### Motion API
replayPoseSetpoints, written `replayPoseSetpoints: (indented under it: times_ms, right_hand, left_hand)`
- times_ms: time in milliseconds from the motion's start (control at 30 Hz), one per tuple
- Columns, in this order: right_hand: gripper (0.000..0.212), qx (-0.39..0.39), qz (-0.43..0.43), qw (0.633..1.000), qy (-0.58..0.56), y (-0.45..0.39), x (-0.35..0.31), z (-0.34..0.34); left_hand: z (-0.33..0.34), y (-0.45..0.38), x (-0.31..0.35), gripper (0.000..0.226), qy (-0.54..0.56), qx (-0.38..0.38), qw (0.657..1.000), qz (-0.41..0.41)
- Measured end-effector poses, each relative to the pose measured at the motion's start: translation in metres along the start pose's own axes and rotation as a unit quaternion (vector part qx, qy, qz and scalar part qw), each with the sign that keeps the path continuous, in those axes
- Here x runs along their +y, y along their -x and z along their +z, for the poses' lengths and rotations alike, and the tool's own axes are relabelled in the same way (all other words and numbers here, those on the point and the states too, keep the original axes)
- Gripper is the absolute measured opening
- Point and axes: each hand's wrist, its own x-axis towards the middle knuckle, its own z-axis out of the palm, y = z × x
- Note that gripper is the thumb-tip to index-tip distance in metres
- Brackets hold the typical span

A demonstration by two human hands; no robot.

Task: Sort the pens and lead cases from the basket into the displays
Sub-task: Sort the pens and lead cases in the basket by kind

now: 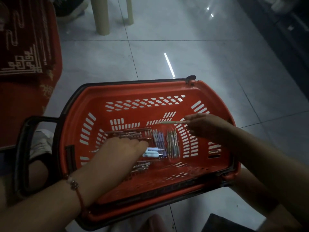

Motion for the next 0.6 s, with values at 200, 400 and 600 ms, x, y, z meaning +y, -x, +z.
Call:
replayPoseSetpoints:
  times_ms: [200, 400, 600]
  right_hand:
    - [0.027, 0.119, -0.082, 0.919, 0.368, -0.063, 0.018, 0.024]
    - [0.022, 0.099, 0.023, 0.874, 0.476, -0.127, 0.046, 0.042]
    - [0.029, 0.053, 0.043, 0.85, 0.523, -0.193, 0.09, 0.023]
  left_hand:
    - [0.009, -0.004, -0.005, 0.036, -0.014, -0.019, 1.0, -0.01]
    - [0.018, -0.007, -0.006, 0.035, 0.019, 0.002, 1.0, -0.009]
    - [0.037, -0.006, -0.011, 0.047, 0.037, -0.026, 0.999, -0.027]
